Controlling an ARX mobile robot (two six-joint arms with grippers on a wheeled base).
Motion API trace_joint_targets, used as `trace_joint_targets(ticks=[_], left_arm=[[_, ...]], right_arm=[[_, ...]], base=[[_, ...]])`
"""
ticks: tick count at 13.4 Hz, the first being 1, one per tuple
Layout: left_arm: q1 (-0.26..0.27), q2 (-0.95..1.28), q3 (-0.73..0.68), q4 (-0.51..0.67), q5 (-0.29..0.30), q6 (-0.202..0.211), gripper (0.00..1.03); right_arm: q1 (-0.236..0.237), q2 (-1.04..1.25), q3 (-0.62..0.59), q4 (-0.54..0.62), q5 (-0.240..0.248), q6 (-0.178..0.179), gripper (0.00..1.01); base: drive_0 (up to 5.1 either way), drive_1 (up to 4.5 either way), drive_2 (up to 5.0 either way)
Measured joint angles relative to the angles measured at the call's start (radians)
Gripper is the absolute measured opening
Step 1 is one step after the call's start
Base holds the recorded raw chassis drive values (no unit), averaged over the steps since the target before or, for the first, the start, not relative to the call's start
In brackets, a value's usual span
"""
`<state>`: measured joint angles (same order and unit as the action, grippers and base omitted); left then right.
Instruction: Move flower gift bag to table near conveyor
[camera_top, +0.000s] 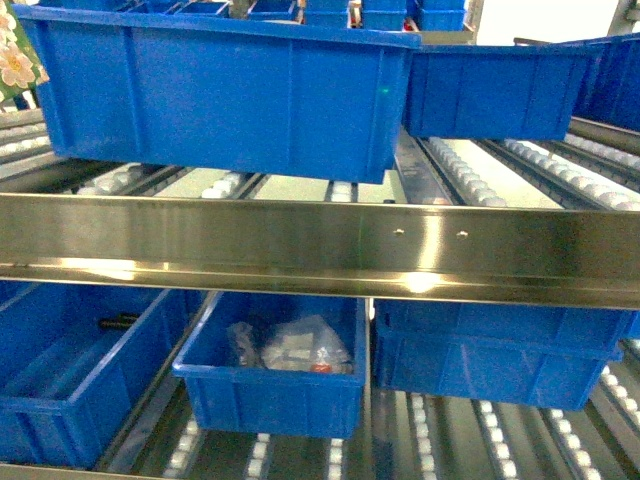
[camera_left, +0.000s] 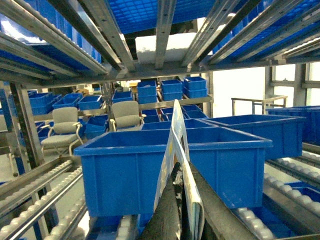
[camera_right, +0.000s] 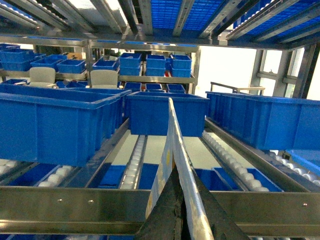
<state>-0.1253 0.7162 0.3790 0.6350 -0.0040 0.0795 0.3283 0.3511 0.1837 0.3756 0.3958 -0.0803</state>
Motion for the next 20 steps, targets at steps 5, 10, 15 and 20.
trace_joint_targets(ticks=[5, 10, 15, 20], left_arm=[[0.0, -0.001, 0.0, -0.002, 0.0, 0.0, 0.02], [0.0, 0.0, 0.0, 0.0, 0.0, 0.0, 0.02], [0.0, 0.001, 0.0, -0.002, 0.0, 0.0, 0.02], [0.0, -0.001, 0.0, 0.0, 0.0, 0.0, 0.02]], right_arm=[[0.0, 0.0, 0.0, -0.002, 0.0, 0.0, 0.02], [0.0, -0.001, 0.0, 0.001, 0.0, 0.0, 0.02], [0.0, 0.0, 0.0, -0.002, 0.0, 0.0, 0.02], [0.0, 0.001, 0.0, -0.002, 0.0, 0.0, 0.02]], base=[[-4.8, 1.34, 3.5], [-4.8, 1.35, 3.5], [-4.8, 1.36, 3.4], [-4.8, 1.48, 3.4]])
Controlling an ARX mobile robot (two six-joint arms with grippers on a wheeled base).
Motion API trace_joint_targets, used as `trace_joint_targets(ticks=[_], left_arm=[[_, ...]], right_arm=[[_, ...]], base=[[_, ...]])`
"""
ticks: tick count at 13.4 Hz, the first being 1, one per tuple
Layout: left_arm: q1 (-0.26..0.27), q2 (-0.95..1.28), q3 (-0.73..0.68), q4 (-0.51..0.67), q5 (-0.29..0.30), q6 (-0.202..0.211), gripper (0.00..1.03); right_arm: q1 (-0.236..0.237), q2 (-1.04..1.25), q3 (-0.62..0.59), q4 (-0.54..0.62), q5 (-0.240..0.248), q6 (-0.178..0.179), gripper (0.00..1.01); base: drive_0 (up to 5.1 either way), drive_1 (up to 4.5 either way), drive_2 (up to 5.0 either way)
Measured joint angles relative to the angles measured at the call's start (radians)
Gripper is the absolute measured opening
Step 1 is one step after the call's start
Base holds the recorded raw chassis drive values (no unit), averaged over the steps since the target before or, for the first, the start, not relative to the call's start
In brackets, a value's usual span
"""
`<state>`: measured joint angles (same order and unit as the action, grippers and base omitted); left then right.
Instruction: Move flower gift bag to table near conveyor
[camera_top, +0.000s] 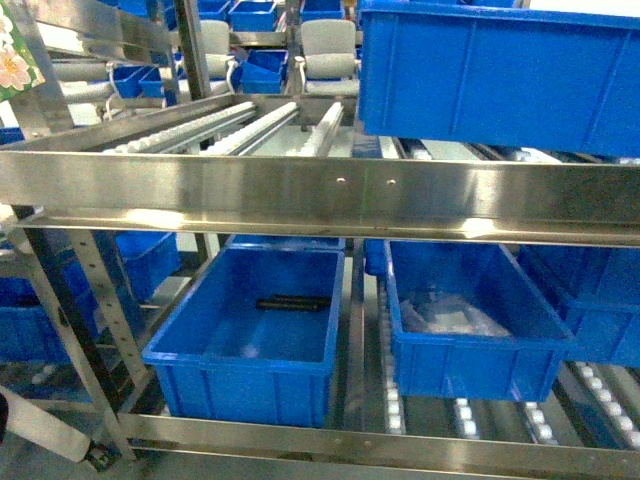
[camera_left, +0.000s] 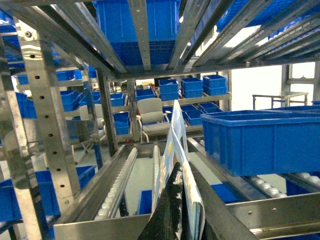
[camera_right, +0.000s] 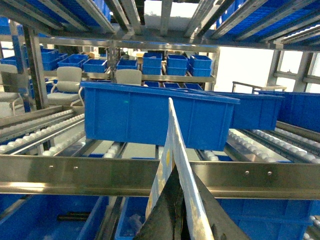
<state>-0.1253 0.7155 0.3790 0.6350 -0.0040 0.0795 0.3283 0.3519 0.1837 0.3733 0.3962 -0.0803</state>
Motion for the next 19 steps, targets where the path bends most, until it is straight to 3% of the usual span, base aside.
trace_joint_targets(ticks=[19], left_arm=[[0.0, 0.003, 0.0, -0.003, 0.0, 0.0, 0.02]], right_arm=[[0.0, 0.0, 0.0, -0.003, 0.0, 0.0, 0.02]], base=[[-4.9, 2.31, 2.5]])
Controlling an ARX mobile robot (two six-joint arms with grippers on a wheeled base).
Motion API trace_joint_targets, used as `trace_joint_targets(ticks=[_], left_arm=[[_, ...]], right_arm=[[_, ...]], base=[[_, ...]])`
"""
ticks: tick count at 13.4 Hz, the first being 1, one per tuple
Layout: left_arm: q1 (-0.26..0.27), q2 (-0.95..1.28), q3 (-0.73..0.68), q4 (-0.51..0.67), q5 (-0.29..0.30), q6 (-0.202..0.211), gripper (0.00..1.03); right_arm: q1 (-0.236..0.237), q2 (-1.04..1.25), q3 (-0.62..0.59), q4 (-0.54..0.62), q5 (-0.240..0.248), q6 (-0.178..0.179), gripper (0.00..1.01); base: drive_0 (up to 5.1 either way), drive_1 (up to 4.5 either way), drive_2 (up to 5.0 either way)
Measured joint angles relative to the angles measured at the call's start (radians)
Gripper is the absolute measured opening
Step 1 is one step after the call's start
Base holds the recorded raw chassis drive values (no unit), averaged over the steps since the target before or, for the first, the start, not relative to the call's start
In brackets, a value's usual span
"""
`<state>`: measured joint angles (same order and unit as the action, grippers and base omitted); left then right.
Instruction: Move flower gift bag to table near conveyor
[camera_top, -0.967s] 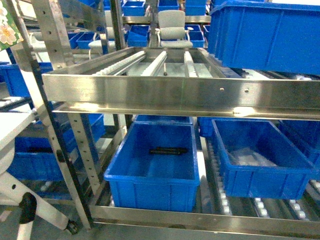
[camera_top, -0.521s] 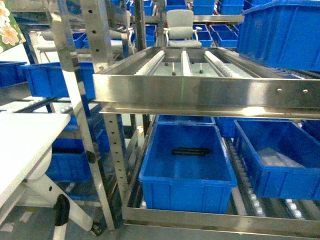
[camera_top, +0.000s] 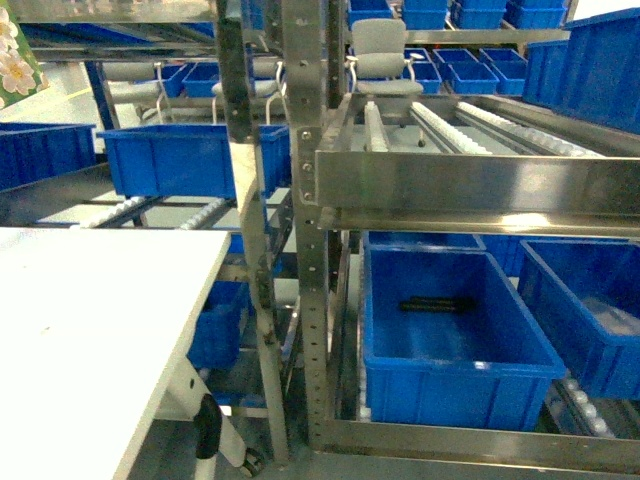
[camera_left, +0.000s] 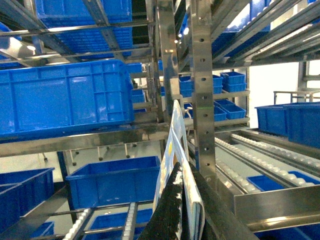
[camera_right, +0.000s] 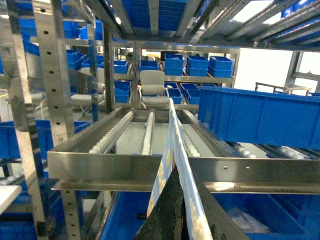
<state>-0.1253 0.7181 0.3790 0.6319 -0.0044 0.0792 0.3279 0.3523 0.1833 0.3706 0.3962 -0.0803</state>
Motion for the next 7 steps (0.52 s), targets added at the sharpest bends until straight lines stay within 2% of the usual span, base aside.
trace_joint_targets(ticks=[7], left_arm=[[0.0, -0.003, 0.0, 0.002, 0.0, 0.0, 0.02]], right_arm=[[0.0, -0.001, 0.0, 0.003, -0.002, 0.0, 0.02]], base=[[-4.8, 2.54, 2.5]])
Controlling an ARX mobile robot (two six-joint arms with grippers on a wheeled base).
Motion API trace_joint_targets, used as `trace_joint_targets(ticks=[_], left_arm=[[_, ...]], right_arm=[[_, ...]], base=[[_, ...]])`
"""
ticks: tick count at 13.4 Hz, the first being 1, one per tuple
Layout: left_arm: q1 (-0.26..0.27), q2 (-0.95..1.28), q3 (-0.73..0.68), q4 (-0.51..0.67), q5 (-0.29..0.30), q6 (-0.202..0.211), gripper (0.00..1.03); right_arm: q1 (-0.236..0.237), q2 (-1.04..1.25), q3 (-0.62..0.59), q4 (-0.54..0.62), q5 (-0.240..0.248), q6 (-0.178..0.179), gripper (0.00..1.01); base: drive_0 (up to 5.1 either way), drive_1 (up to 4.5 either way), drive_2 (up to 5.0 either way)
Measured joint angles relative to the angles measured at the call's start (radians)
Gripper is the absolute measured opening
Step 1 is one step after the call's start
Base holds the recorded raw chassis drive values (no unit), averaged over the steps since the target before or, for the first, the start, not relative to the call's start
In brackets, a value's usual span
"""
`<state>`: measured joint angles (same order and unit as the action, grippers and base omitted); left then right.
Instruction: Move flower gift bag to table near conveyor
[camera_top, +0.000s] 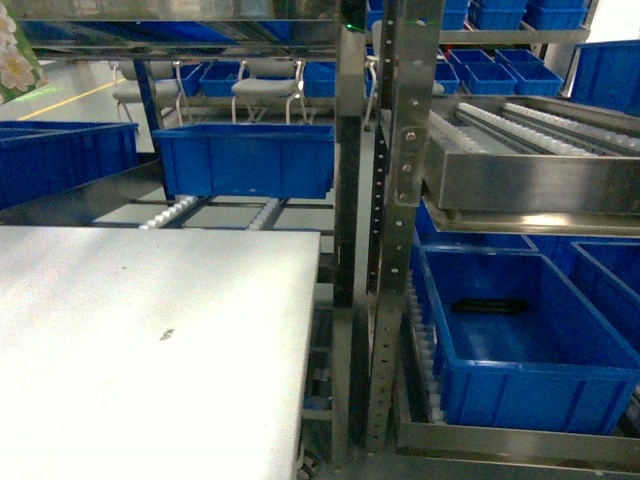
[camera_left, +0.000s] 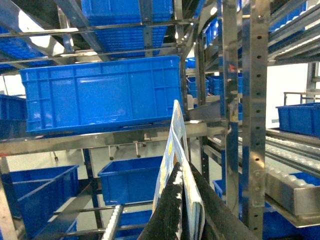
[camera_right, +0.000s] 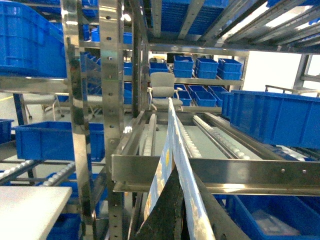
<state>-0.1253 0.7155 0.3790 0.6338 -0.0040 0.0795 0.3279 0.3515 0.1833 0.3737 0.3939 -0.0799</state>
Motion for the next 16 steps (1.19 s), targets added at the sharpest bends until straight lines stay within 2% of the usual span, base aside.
trace_joint_targets(ticks=[16], left_arm=[[0.0, 0.002, 0.0, 0.0, 0.0, 0.0, 0.02]], right_arm=[[0.0, 0.0, 0.0, 0.001, 0.0, 0.0, 0.02]], base=[[-5.0, 2.39, 2.4]])
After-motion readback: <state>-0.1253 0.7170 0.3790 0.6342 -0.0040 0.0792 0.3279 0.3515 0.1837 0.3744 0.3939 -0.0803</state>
